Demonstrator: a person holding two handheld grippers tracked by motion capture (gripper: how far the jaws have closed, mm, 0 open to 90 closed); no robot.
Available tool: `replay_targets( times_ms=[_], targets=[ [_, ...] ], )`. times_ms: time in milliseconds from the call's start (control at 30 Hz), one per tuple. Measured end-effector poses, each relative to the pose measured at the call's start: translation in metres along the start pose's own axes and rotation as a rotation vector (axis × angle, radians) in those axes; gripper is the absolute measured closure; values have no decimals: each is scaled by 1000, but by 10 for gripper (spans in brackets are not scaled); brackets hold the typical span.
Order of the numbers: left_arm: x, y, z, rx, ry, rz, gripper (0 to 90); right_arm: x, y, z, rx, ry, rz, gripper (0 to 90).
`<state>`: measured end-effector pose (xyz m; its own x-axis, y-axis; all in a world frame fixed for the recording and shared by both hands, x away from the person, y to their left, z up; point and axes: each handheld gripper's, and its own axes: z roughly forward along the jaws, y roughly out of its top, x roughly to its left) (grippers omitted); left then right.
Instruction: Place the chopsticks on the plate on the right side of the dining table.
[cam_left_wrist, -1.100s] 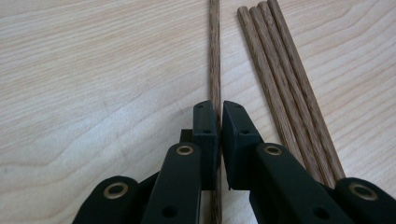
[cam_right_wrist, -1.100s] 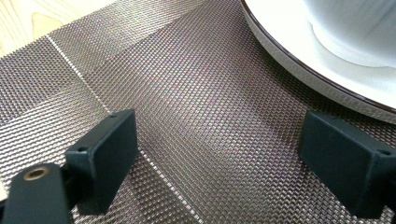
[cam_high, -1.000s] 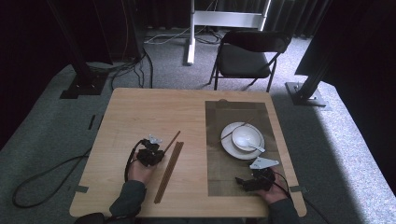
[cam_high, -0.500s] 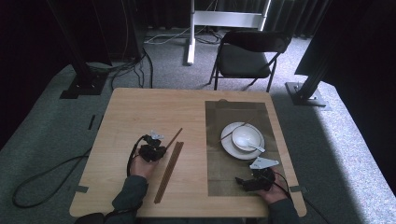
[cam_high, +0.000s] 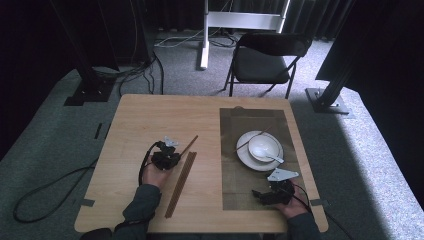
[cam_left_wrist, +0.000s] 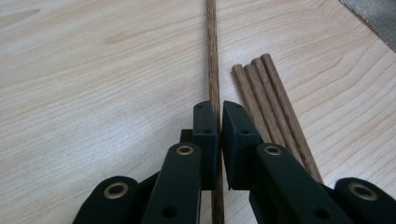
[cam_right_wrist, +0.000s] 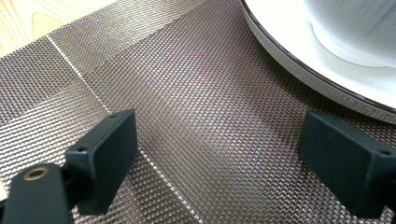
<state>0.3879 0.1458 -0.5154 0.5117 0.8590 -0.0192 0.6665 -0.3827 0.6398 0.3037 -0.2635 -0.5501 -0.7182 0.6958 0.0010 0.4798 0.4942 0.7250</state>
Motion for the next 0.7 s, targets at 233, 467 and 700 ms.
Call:
replay_targets(
  times_ms=[233, 467, 700],
  targets=[
    [-6, 7, -2, -12, -8, 22, 850, 0, 0, 0, 0, 0, 0, 113],
    [-12, 14, -3, -25, -18, 36, 851, 0, 0, 0, 0, 0, 0, 114],
    [-20, 22, -2, -35, -30, 60, 850, 0, 0, 0, 0, 0, 0, 113]
  ],
)
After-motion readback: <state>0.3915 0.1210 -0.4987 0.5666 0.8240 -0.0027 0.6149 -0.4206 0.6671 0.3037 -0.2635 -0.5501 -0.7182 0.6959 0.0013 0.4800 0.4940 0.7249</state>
